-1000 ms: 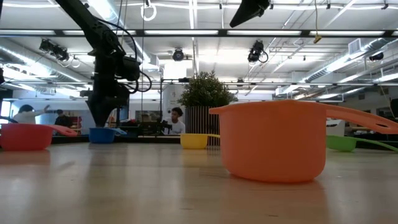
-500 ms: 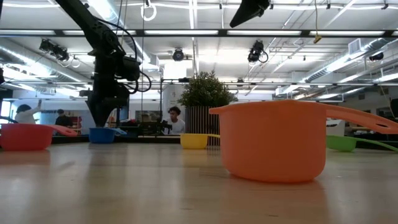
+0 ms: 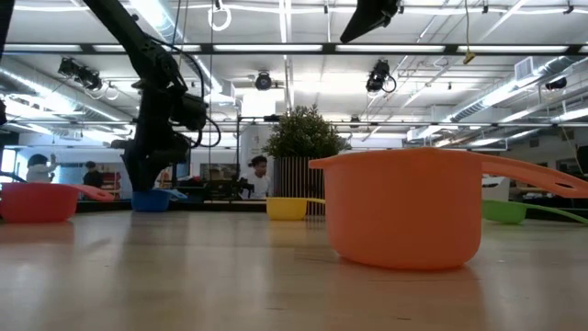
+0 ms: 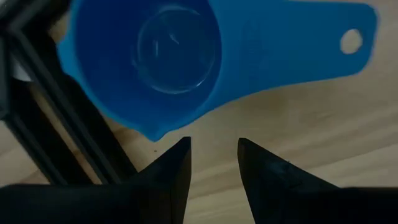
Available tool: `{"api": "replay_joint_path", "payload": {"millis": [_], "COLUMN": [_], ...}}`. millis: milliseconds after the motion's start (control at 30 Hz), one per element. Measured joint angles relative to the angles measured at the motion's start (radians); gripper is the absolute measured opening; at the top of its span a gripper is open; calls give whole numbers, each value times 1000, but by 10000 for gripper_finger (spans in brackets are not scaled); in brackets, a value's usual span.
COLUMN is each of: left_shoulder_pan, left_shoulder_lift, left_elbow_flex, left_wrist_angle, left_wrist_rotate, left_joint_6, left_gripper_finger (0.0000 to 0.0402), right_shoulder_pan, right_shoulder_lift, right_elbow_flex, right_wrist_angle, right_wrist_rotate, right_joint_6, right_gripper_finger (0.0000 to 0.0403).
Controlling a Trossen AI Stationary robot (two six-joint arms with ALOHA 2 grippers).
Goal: Nest measuring cups in basket
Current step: Stack the blue measuring cup on top of the orange measuring cup
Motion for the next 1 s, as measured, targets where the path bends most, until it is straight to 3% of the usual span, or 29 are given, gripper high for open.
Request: {"api": "replay_joint_path", "payload": {"millis": [267, 467, 700, 1000], "left_shoulder_pan": [-4, -24, -77, -87], "left_shoulder_lift": [1, -29, -42, -27], "left_elbow_flex": [0, 0, 1, 1], "left_wrist_angle": [-19, -23, -15, 42], "left_wrist_rotate": [32, 36, -155, -168], "left_joint_6": [11, 111, 249, 328], "left_gripper_finger": [139, 139, 139, 139], "right_shoulder_pan": [-17, -36, -48, -55], "right_shoulder_lift": [0, 0, 0, 0], "right_elbow_flex": [0, 0, 0, 0], "right_wrist_angle": [0, 0, 0, 1], "right_wrist_rotate": [1, 2, -1, -5], "right_joint_6": [0, 0, 0, 0], "right_gripper_finger": [7, 7, 7, 7]}}
